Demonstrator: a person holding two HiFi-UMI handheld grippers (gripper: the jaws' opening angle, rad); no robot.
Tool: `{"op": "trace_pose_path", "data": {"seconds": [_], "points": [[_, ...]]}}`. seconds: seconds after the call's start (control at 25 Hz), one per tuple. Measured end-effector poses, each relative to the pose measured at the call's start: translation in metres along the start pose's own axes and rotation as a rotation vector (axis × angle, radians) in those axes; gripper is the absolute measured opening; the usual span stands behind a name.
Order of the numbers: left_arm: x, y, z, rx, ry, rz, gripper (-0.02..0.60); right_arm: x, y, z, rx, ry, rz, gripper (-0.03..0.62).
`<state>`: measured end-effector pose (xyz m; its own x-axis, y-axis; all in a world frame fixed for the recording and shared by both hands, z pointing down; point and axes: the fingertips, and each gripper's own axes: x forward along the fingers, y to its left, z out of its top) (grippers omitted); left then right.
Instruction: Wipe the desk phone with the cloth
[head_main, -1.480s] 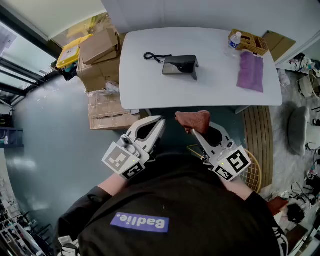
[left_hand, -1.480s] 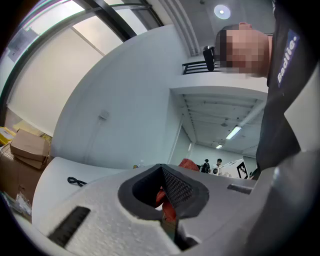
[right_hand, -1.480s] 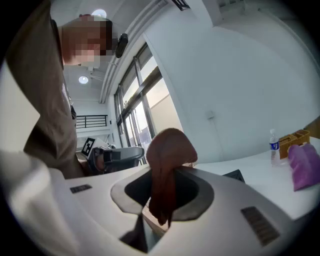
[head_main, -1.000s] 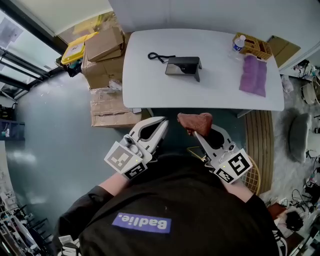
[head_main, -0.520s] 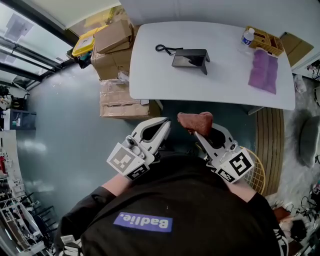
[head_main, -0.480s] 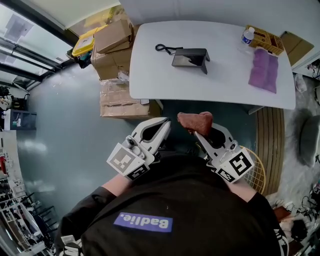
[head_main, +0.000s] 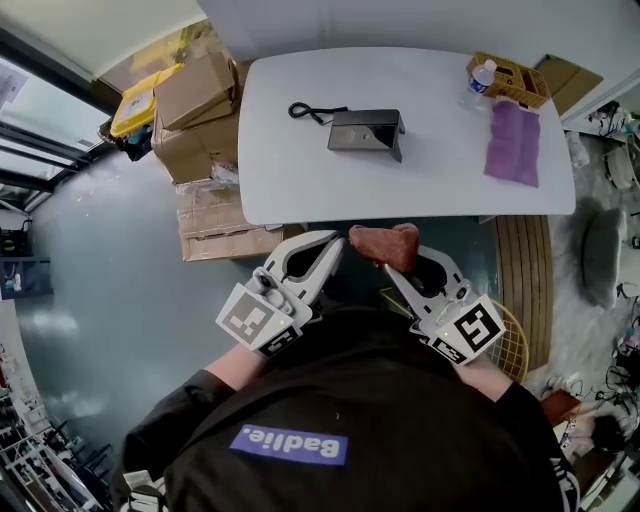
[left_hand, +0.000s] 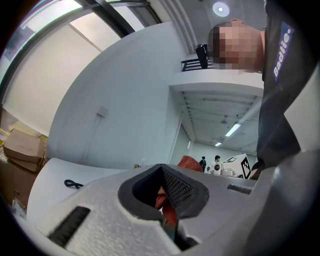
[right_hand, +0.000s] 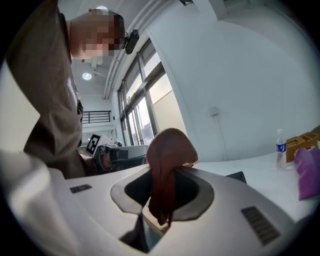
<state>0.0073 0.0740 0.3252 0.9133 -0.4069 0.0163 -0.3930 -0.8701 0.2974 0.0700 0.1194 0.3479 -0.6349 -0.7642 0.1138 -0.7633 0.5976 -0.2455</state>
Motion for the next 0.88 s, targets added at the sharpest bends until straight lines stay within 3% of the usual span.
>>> {"op": "trace_pose_path", "data": {"seconds": [0.44, 0.88], "points": [[-0.001, 0.1, 0.025, -0.021, -0.001, -0.121, 0.009, 0.096, -0.015, 0.005, 0.009, 0.067, -0.117, 0.08], [0.01, 0.125, 0.042, -0.014, -0.064, -0.097, 0.009, 0.128, -0.038, 0.011, -0.004, 0.083, -0.067, 0.08]]}}
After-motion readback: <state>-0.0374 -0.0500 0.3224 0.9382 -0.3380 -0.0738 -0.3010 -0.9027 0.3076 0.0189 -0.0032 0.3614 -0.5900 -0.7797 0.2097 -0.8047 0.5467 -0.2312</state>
